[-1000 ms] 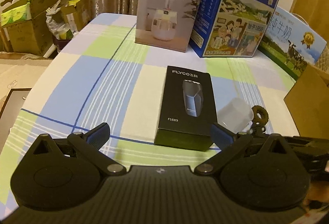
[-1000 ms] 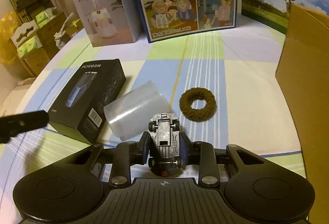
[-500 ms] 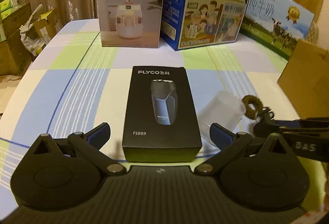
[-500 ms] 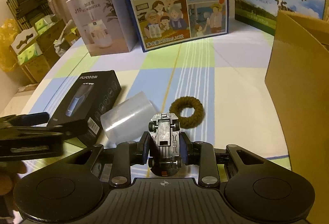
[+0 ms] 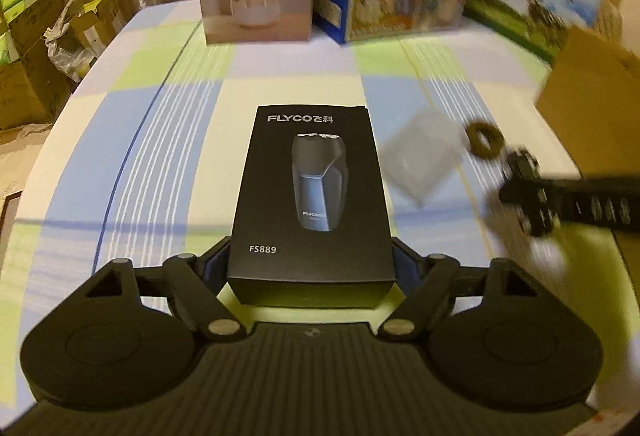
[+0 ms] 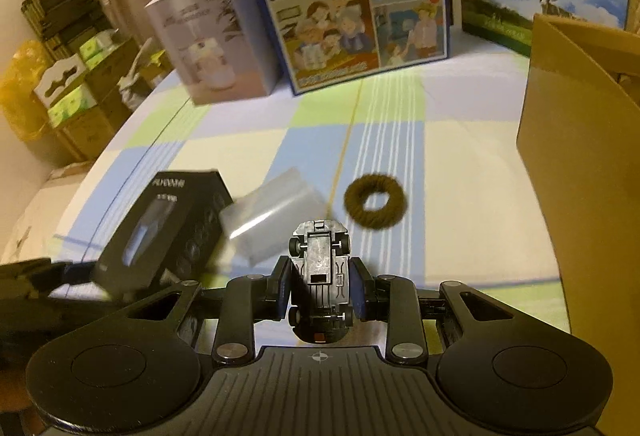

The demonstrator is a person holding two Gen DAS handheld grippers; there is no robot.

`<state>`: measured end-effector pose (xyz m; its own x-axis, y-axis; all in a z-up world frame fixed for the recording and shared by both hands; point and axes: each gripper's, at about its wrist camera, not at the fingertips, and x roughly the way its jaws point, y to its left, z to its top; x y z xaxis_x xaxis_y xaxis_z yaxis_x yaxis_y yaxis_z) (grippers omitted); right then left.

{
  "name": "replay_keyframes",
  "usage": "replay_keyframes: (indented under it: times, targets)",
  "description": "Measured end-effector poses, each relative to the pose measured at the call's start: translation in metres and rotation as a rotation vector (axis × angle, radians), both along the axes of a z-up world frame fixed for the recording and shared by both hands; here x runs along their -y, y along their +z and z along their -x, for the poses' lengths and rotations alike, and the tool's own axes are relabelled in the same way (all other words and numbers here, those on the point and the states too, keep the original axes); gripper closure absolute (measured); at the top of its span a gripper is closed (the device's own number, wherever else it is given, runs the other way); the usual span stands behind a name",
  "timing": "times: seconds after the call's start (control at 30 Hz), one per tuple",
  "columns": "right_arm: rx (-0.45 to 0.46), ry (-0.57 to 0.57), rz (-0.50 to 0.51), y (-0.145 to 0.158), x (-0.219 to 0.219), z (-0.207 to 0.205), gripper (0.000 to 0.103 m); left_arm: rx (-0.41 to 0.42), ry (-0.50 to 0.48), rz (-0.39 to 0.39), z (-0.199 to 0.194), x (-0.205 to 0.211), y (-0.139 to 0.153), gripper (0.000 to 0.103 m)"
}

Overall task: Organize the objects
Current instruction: 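Grasp the black FLYCO shaver box with the left tool while the right holds the car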

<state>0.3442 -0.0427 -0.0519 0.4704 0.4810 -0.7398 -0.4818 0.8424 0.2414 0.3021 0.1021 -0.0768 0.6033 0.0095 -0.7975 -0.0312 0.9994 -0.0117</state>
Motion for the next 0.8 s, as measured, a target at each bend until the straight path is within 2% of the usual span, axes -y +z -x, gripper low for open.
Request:
replay_keyframes:
  times: [0.17, 0.23, 0.3, 0.4, 0.5, 0.57, 0.8]
  targets:
    - [-0.019, -0.003, -0.028, 0.013, 0.017, 0.025, 0.076, -0.034, -0.023, 0.024, 0.044, 0.006, 0.006, 0.026]
    - [-0.026, -0.005, -0.035, 0.017, 0.023, 0.035, 0.076, -0.015, -0.028, 0.035, 0.058, 0.007, 0.012, 0.011]
    - [-0.038, -0.01, -0.041, 0.018, 0.027, 0.043, 0.076, 0.025, -0.028, 0.017, 0.064, 0.008, 0.019, 0.01]
    - [-0.041, -0.006, -0.045, 0.02, 0.028, 0.051, 0.076, 0.065, -0.033, -0.006, 0.061, 0.007, 0.023, 0.008]
    - [-0.029, 0.0, -0.045, 0.021, 0.025, 0.055, 0.076, 0.077, -0.034, 0.014, 0.051, 0.006, 0.022, 0.006]
    - [-0.033, -0.001, -0.04, 0.019, 0.023, 0.053, 0.076, 0.069, -0.044, 0.026, 0.043, 0.007, 0.019, 0.006]
    - [-0.04, 0.014, -0.032, 0.012, 0.013, 0.047, 0.076, 0.021, -0.072, -0.005, 0.021, 0.016, 0.005, 0.006]
